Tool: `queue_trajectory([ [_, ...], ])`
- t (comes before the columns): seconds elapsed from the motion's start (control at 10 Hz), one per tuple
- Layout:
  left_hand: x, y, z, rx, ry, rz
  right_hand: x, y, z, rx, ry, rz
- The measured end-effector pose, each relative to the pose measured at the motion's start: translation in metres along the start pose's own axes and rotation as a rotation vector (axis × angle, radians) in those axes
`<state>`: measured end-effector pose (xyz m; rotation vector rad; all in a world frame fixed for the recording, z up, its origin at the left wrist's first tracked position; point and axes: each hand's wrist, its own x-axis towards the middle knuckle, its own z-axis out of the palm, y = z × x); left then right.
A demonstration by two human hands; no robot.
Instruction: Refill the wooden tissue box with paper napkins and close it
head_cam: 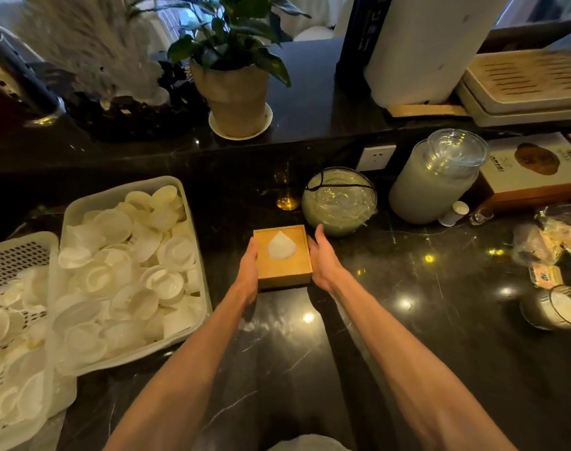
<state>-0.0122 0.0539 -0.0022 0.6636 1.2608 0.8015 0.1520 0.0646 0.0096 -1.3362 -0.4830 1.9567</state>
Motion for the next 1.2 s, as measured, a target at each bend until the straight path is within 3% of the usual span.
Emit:
queue_trajectory([
  [0.2,0.014,-0.001,-0.013,0.079,0.029,-0.015,0.012,-0.001,0.005,-0.024,0.034,-0.007],
  [0.3,0.012,-0.009,-0.018,0.268,0.026,0.083,0.005,0.002,0.007,-0.221,0.085,-0.046],
  [0.5,-0.044,-0.033,-0.003,1.057,0.172,0.352,-0.047,0.045,0.007,-1.142,0.136,-0.426],
  [0.6,-0.054,-0.052,-0.007,1.306,0.178,0.323,-0.053,0.072,0.001,-1.543,0.175,-0.438],
  [0.9,-0.057,-0.057,-0.005,1.416,0.195,0.329,-0.049,0.082,0.003,-1.622,0.207,-0.356],
  [1.1,-0.063,-0.038,-0.002,1.493,0.164,0.230,-0.056,0.071,0.008,-1.646,0.225,-0.295],
  [1.2,-0.079,-0.041,-0.006,1.518,0.218,0.289,-0.072,0.081,0.003,-1.629,0.340,-0.387],
])
